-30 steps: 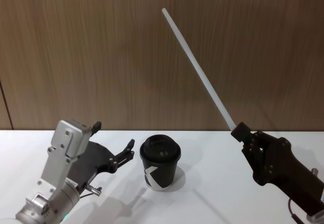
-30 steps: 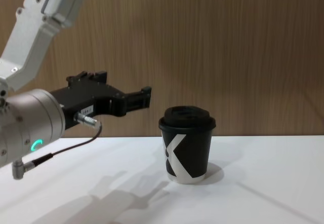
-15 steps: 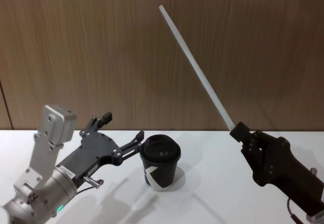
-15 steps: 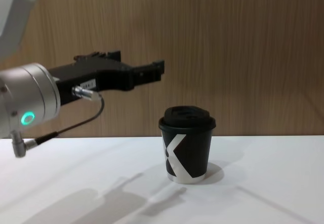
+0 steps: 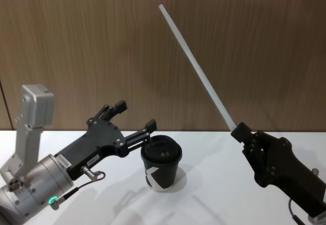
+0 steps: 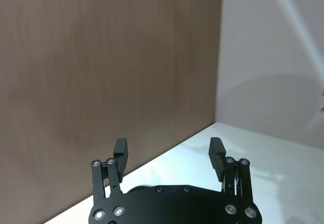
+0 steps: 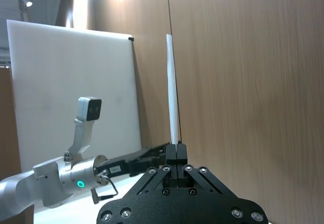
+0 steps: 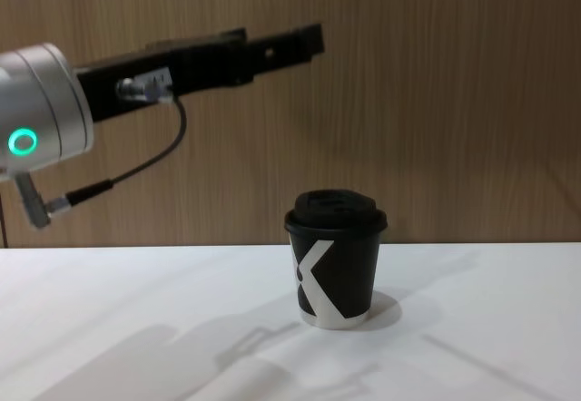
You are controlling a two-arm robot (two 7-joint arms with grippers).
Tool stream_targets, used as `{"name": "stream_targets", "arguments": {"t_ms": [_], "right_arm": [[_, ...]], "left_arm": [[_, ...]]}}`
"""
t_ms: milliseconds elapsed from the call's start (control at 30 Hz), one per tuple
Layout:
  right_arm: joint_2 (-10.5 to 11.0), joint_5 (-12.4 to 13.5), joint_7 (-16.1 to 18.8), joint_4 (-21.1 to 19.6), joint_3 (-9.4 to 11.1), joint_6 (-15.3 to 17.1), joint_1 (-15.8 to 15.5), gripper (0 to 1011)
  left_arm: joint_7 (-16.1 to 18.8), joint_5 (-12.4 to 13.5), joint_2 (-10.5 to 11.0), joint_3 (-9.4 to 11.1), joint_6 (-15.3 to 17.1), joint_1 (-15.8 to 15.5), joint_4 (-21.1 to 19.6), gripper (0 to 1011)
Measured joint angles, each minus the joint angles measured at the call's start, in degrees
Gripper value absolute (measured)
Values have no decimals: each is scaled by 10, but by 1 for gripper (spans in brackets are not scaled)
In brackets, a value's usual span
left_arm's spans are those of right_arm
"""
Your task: Pick up the straw with one hand, pass it to the other hand, and insert it into the cup.
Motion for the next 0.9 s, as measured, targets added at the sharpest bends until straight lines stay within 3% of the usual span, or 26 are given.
{"name": "stream_targets", "arguments": {"t_ms": [533, 900], "right_arm": [[0, 1, 1, 0, 0, 0, 0, 3], [0, 1, 1, 0, 0, 0, 0, 3]], "left_arm": [[-115, -120, -7, 5, 34, -31, -7, 1003], [-169, -176, -27, 22, 50, -54, 5, 1003]]}}
